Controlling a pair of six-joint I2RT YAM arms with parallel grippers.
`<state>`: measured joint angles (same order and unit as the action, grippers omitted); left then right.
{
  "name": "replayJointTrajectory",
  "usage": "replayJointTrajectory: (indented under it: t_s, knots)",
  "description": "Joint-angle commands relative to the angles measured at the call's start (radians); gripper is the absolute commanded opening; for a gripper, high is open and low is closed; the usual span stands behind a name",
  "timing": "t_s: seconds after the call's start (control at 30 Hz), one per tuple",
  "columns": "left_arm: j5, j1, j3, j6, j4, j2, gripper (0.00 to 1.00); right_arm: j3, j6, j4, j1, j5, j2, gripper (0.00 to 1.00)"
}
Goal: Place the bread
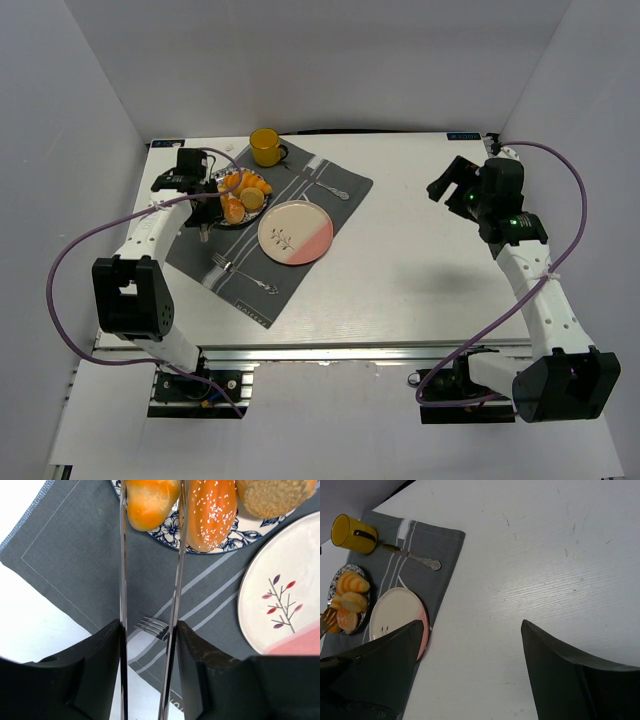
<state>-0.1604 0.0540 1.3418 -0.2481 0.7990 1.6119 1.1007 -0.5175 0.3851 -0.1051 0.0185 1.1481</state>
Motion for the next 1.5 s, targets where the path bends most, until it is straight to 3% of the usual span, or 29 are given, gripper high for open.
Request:
replayJointTrajectory:
  t_s: [0.0,0.17,0.5,0.73,0.83,0.87,0.97,1.07,1.13,1.47]
  knots:
    - [0.018,-0.009,-0.007,0.012,-0.02,-0.012,0.54,0.007,-0.006,-0.048,0.004,-0.009,-0.001,0.86]
    - [-0.001,-0.011,-0.004,0.007,-0.021,-0.041,0.42,0.004,-0.009,-0.046,0.004,-0.009,-0.004,0.85]
    - [-0.131,-0.011,0.112,0.023,0.034,-0.148,0.34,-0.015,-0.018,-0.061,0.002,-0.065,0.021,0.85]
    - [0.057,-0.01,0.197,0.107,0.128,-0.139,0.28,-0.041,-0.018,-0.083,0.001,-0.04,0.053,0.84]
    - [0.269,-0.002,0.148,0.109,0.08,-0.204,0.28,-0.044,-0.022,-0.097,0.002,-0.023,0.065,0.84]
    - [0.401,0.006,0.122,0.107,0.062,-0.24,0.28,-0.039,-0.029,-0.101,0.001,-0.008,0.07,0.84]
    - [0.455,0.085,0.04,0.07,0.016,-0.291,0.29,0.042,-0.05,-0.101,0.002,0.055,0.125,0.85]
    - [0.343,0.269,0.013,0.029,-0.007,-0.325,0.29,0.146,-0.07,-0.088,0.001,0.087,0.182,0.86]
    - [0.286,0.309,-0.019,-0.014,-0.02,-0.339,0.28,0.203,-0.075,-0.057,0.001,0.104,0.205,0.86]
    - [0.176,0.501,-0.286,-0.21,-0.227,-0.412,0.24,0.168,-0.073,-0.063,0.002,0.121,0.202,0.87]
